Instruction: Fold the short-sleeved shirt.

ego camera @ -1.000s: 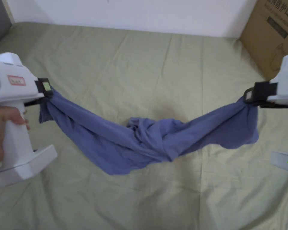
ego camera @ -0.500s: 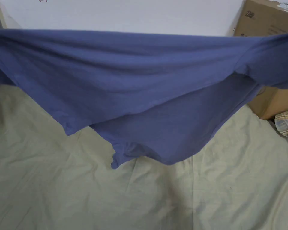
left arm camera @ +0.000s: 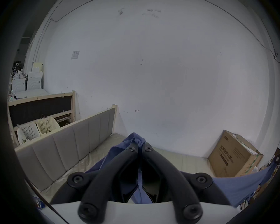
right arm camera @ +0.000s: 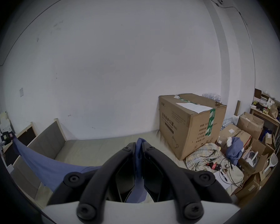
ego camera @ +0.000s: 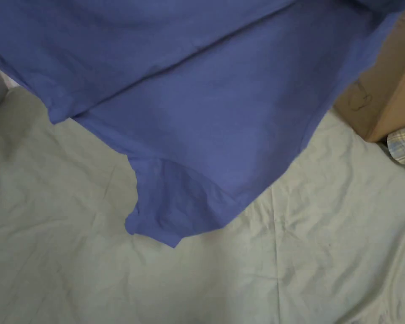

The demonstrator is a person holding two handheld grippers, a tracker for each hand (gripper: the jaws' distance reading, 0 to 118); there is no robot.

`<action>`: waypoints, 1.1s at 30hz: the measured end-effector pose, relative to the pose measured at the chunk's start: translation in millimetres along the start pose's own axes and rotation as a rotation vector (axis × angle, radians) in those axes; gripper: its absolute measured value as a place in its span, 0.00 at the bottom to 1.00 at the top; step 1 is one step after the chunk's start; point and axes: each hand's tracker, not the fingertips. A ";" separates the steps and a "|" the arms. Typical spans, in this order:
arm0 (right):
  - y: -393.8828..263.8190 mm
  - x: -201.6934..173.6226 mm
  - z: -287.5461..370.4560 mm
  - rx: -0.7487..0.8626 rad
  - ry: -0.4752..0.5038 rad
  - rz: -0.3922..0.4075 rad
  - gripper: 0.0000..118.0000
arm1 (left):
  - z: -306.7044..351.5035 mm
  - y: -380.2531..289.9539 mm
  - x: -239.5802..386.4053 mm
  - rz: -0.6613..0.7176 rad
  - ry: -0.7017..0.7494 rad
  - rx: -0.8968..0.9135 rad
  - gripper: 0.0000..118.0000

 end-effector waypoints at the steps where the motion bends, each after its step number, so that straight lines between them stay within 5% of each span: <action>1: 6.2 -3.5 -8.5 -0.002 -0.013 0.001 0.04 | -7.3 3.6 4.8 -0.010 0.010 0.000 0.00; 20: 76.0 -47.1 -182.1 0.102 -0.254 0.022 0.04 | -169.2 -4.6 72.9 -0.031 0.057 0.012 0.00; 22: 67.2 -44.6 -196.3 0.099 -0.258 0.012 0.04 | -223.4 -30.1 92.1 -0.028 0.037 0.000 0.00; 33: -77.7 4.3 -238.9 -0.155 -0.180 -0.030 0.04 | -260.2 -169.3 65.7 -0.088 -0.005 -0.279 0.00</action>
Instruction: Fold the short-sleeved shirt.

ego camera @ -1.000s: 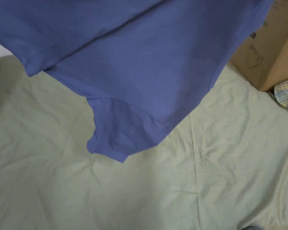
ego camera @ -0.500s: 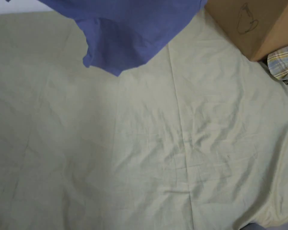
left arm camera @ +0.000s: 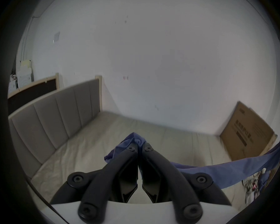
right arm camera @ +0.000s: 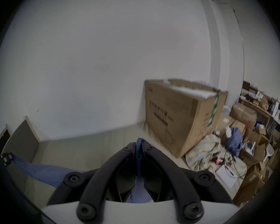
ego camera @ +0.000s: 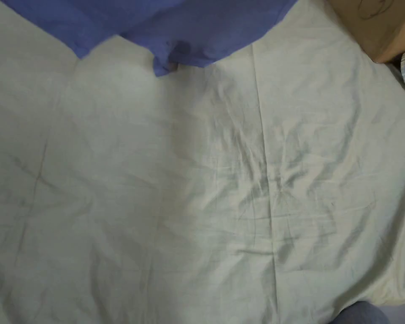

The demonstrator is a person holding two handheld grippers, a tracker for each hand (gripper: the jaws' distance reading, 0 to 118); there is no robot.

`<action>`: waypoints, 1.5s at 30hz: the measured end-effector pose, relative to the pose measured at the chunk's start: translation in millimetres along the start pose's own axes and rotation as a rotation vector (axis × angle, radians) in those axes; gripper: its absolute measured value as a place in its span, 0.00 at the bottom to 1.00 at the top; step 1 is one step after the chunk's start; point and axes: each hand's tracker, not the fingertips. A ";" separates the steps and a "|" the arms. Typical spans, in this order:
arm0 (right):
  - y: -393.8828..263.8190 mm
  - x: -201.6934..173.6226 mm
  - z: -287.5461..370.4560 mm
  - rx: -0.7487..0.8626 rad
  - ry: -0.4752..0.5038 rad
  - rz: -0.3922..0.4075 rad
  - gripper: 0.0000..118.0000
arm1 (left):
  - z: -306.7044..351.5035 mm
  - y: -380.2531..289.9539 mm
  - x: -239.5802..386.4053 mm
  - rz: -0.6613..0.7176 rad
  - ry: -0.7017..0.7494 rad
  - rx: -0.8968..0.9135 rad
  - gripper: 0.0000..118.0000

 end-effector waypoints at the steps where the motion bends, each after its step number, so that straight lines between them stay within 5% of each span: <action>1: -18.3 5.4 -2.3 -0.026 -0.005 0.014 0.04 | -2.1 -14.6 -3.9 -0.009 -0.004 -0.026 0.00; 4: -84.8 22.7 -0.2 -0.113 -0.008 0.032 0.04 | 1.0 -68.2 -21.5 -0.001 -0.023 -0.100 0.00; 9: -197.8 60.6 14.4 -0.296 0.010 -0.061 0.04 | 45.4 -165.4 -51.3 0.067 -0.022 -0.205 0.00; 15: -309.6 103.0 62.4 -0.413 0.035 -0.110 0.04 | 90.3 -266.5 -96.3 -0.020 0.024 -0.371 0.00; 21: -379.4 139.0 108.6 -0.509 0.037 -0.155 0.04 | 132.8 -335.5 -135.3 0.052 0.062 -0.432 0.00; 30: -417.2 148.2 157.7 -0.525 0.073 -0.101 0.04 | 182.8 -371.7 -171.3 0.185 0.078 -0.458 0.01; 31: -417.3 147.4 159.2 -0.521 0.075 -0.092 0.04 | 186.0 -372.2 -171.9 0.187 0.078 -0.459 0.03; 33: -412.6 143.6 159.9 -0.538 0.093 -0.050 0.08 | 191.4 -370.0 -170.6 0.173 0.113 -0.439 0.26; 35: -407.1 138.7 162.9 -0.522 0.070 0.003 0.48 | 197.6 -363.9 -171.0 0.147 0.112 -0.389 0.74; 36: -402.5 135.6 165.6 -0.495 0.072 0.032 0.70 | 201.2 -359.3 -170.3 0.138 0.110 -0.359 0.92; 37: -395.6 132.0 170.0 -0.449 0.076 0.056 0.85 | 206.7 -353.6 -169.3 0.110 0.112 -0.292 1.00; 45: -327.0 77.8 222.1 0.027 0.151 0.176 0.88 | 250.6 -297.3 -120.4 -0.142 0.133 0.136 1.00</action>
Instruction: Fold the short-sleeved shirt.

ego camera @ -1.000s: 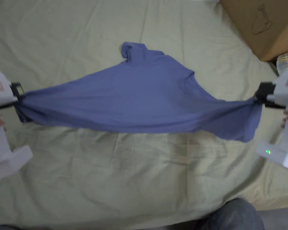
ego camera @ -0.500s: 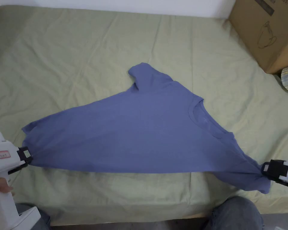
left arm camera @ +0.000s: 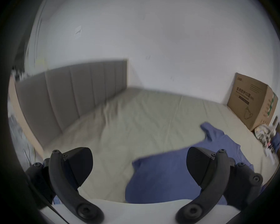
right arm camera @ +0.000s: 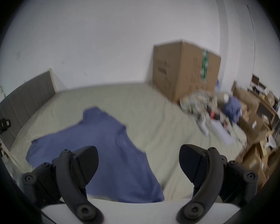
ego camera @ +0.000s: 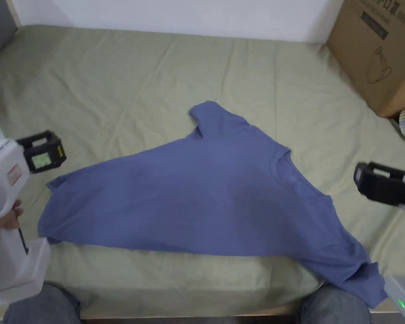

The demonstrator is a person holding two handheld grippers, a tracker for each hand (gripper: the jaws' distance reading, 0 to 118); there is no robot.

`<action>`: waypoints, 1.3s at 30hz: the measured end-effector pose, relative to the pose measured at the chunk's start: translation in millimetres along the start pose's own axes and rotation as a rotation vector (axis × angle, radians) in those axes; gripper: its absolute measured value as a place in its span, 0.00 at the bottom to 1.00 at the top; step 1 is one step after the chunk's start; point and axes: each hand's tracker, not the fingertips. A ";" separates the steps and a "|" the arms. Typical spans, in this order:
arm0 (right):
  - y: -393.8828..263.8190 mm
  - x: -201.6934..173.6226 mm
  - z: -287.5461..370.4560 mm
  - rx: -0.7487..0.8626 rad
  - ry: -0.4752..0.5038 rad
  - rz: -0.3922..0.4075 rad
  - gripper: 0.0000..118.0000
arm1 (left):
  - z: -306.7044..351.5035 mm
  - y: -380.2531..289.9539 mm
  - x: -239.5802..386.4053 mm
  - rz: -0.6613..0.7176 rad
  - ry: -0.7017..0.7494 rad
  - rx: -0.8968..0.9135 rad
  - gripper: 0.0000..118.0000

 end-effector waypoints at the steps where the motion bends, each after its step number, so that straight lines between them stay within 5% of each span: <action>1: 6.6 -9.1 4.2 0.055 0.005 0.021 0.89 | 5.2 4.6 8.1 -0.029 0.001 0.039 1.00; 9: 19.2 -74.2 11.7 0.235 0.084 0.012 0.90 | 38.1 7.2 66.1 -0.136 -0.127 0.191 0.93; 11: 15.1 -83.1 10.3 0.245 0.101 0.012 0.89 | 42.9 4.1 70.0 -0.122 -0.160 0.184 0.82; 13: 11.2 -88.8 10.2 0.243 0.114 0.008 0.76 | 46.5 -2.6 72.1 -0.115 -0.173 0.180 0.54; 15: 6.7 -92.2 8.9 0.241 0.129 0.014 0.73 | 48.9 -3.8 72.9 -0.113 -0.178 0.171 0.43; 17: 3.7 -94.8 8.7 0.241 0.136 0.017 0.50 | 49.9 -9.0 72.9 -0.101 -0.182 0.171 0.21; 19: 1.5 -96.1 3.9 0.241 0.131 0.014 0.07 | 50.8 -8.1 72.3 -0.089 -0.186 0.171 0.03; 20: 0.8 -95.2 3.1 0.245 0.128 0.009 0.01 | 51.3 -9.6 71.9 -0.085 -0.191 0.173 0.00; 34: 1.2 -100.6 -15.8 0.200 0.143 0.013 0.00 | 3.2 4.8 46.7 -0.013 -0.209 0.019 0.00; 36: 1.9 -102.2 -20.0 0.191 0.145 0.028 0.00 | -15.4 15.8 36.9 0.010 -0.238 -0.087 0.15; 39: 2.1 -106.1 -26.5 0.179 0.143 0.038 0.00 | -53.9 27.9 19.2 0.037 -0.225 -0.220 0.79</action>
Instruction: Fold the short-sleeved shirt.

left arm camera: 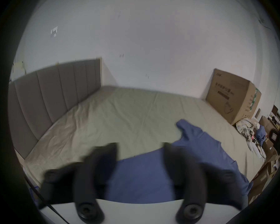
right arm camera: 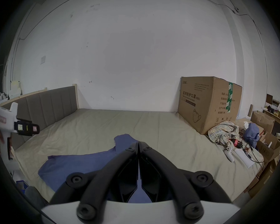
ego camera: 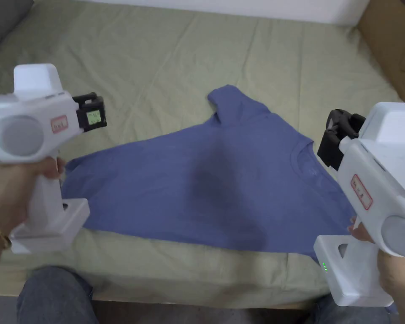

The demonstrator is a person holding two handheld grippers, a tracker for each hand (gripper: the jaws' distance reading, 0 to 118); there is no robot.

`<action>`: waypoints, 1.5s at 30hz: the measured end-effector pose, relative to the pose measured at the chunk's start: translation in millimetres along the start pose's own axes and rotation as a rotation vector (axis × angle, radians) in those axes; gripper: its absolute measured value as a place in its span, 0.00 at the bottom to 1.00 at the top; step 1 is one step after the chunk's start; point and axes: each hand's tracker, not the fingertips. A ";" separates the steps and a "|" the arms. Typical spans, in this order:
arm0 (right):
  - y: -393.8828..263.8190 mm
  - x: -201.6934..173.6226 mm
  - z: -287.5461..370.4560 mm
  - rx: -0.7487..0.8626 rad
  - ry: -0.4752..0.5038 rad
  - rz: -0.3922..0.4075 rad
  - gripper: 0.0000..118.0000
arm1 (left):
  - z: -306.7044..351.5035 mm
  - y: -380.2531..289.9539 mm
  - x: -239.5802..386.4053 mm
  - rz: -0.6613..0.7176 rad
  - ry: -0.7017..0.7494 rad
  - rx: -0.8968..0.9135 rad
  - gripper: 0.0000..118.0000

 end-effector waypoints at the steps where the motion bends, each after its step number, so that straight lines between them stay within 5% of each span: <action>1: -0.8 -0.5 -2.9 -0.004 0.000 -0.001 0.00 | -14.6 5.1 -8.8 -0.010 0.038 -0.069 1.00; 15: -11.1 -14.5 -46.1 -0.118 -0.019 0.037 0.00 | -167.8 -18.1 -87.2 0.031 0.204 -0.565 0.98; 26: -15.4 -18.1 -59.4 -0.166 -0.036 0.059 0.00 | -193.8 -50.4 -80.9 0.058 0.189 -0.625 0.46; 29: -16.2 -18.5 -59.7 -0.174 -0.035 0.059 0.00 | -185.6 -45.5 -77.0 0.032 0.152 -0.598 0.06; 30: -16.3 -19.4 -60.3 -0.176 -0.032 0.060 0.00 | -182.4 -43.5 -74.0 0.039 0.148 -0.582 0.00; 34: -10.6 -18.6 -69.5 -0.200 -0.007 0.070 0.00 | -163.8 -37.1 -70.2 -0.014 0.146 -0.527 0.00; 43: 50.3 3.2 -165.5 -0.266 0.055 0.085 0.00 | -104.0 -12.1 -77.1 0.149 0.048 -0.323 0.00; 45: 63.2 6.4 -202.8 -0.333 0.066 0.100 0.15 | -97.4 -9.3 -73.1 0.162 0.038 -0.287 0.00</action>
